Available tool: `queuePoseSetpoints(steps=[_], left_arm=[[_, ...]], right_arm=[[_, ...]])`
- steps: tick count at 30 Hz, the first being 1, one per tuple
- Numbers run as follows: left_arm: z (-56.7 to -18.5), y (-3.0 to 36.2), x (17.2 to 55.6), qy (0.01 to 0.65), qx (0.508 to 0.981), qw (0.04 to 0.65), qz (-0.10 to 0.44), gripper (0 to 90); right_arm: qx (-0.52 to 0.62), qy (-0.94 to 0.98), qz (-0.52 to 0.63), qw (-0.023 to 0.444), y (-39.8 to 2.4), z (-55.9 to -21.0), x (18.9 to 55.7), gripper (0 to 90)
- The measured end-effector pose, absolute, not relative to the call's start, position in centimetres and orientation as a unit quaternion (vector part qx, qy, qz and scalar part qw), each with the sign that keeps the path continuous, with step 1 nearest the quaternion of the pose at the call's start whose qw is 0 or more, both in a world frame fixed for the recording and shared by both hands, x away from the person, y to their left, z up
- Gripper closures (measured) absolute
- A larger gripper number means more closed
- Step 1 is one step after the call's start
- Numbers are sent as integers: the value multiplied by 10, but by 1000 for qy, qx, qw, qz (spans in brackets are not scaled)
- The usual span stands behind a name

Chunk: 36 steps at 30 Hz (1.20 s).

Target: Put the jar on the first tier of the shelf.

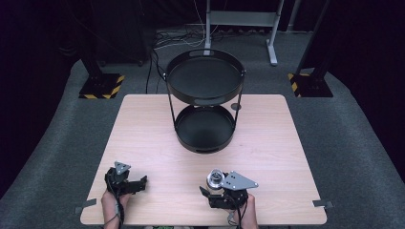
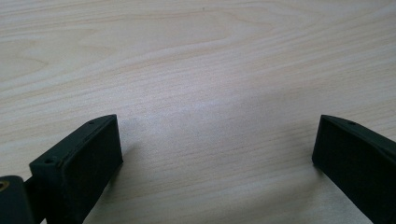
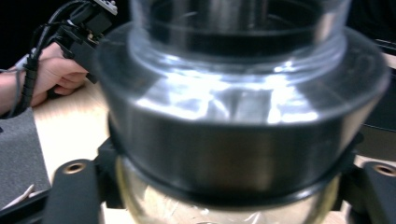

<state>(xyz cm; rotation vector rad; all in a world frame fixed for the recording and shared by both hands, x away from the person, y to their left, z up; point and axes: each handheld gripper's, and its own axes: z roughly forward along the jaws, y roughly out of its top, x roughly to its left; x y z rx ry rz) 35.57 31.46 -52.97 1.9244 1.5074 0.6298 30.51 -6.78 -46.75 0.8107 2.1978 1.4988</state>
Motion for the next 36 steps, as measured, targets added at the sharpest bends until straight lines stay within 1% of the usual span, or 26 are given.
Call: queuePoseSetpoints(steps=[1, 4, 11, 14, 36], left_arm=[[-530, 315, 356, 569, 726, 304, 238, 11], [-530, 314, 356, 569, 727, 303, 239, 11], [-530, 315, 356, 569, 726, 304, 237, 11], [-530, 315, 356, 569, 726, 304, 237, 11], [-530, 315, 356, 567, 728, 305, 236, 13]], right_arm=[[285, 778, 530, 178, -68, -467, 305, 301], [286, 779, 526, 183, -67, -466, 305, 307], [282, 776, 533, 183, -70, -462, 304, 310], [282, 773, 533, 195, -72, -457, 303, 310], [278, 780, 519, 214, -77, -441, 314, 310]])
